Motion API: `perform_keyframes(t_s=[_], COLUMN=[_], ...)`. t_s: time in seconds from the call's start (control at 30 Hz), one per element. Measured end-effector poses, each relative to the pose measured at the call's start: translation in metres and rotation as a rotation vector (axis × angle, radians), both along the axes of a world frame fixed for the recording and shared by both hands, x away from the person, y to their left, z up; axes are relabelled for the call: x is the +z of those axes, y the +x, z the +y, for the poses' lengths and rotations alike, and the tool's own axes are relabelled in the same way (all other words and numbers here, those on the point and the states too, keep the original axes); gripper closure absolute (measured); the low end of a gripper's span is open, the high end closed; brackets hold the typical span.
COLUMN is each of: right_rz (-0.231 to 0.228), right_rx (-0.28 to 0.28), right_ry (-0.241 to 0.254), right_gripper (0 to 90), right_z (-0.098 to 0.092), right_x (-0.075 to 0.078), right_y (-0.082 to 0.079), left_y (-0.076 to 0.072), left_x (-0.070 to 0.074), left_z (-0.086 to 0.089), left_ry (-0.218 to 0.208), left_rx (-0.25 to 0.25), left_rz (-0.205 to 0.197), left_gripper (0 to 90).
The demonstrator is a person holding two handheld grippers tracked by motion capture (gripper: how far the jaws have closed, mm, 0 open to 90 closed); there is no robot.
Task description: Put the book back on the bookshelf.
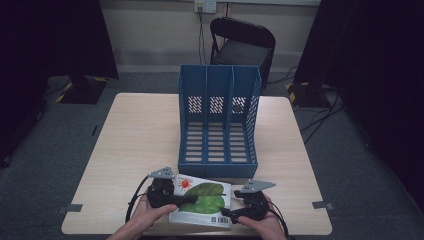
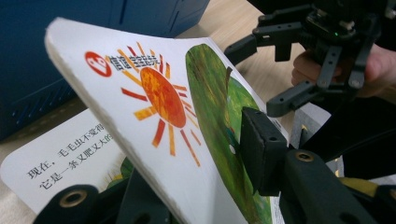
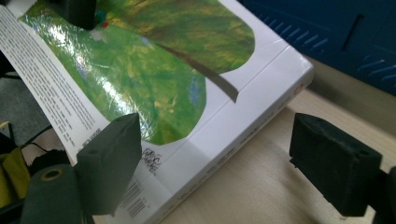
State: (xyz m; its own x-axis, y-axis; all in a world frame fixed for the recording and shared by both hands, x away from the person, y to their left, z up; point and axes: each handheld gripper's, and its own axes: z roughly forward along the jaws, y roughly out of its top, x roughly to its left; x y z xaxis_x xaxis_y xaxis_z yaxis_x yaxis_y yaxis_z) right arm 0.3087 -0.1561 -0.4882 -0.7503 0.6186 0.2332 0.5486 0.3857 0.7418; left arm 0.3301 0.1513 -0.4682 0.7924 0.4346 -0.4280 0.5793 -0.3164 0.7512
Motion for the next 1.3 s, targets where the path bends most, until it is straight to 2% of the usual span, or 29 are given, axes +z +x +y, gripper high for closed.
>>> perform_keyframes(t_s=[0.17, 0.4, 0.5, 0.67, 0.9, 1.03, 1.17, 1.3], right_rz=[0.042, 0.088, 0.104, 0.089, 0.067, 0.022, -0.004, 0.007], right_rx=[0.003, 0.026, 0.023, 0.020, 0.024, 0.019, 0.028, 0.038], right_ry=[0.052, 0.081, 0.093, 0.095, 0.155, 0.197, 0.199, 0.187], right_gripper=[15.8, 19.2, 23.9, 24.1, 26.8, 31.6, 35.1, 37.5], right_z=[-0.006, -0.007, -0.012, -0.013, -0.021, -0.025, -0.027, -0.025], right_x=[0.000, 0.001, 0.006, 0.010, 0.020, 0.028, 0.033, 0.033], right_y=[0.006, 0.006, 0.007, 0.005, 0.002, -0.003, -0.006, -0.007], left_y=[-0.003, -0.005, -0.006, -0.005, -0.004, -0.005, -0.004, -0.004], left_x=[0.005, 0.005, 0.005, 0.006, 0.005, 0.004, 0.002, 0.002], left_z=[-0.003, -0.004, -0.004, -0.003, -0.001, -0.003, -0.003, -0.003], left_ry=[0.003, -0.001, 0.000, -0.003, -0.009, 0.014, 0.020, 0.022], left_rx=[-0.043, -0.058, -0.062, -0.065, -0.047, -0.063, -0.057, -0.064], left_rz=[-0.051, -0.063, -0.073, -0.080, -0.077, -0.074, -0.060, -0.060], left_gripper=[66.0, 67.0, 67.0, 67.6, 67.2, 67.0, 66.0, 65.8])
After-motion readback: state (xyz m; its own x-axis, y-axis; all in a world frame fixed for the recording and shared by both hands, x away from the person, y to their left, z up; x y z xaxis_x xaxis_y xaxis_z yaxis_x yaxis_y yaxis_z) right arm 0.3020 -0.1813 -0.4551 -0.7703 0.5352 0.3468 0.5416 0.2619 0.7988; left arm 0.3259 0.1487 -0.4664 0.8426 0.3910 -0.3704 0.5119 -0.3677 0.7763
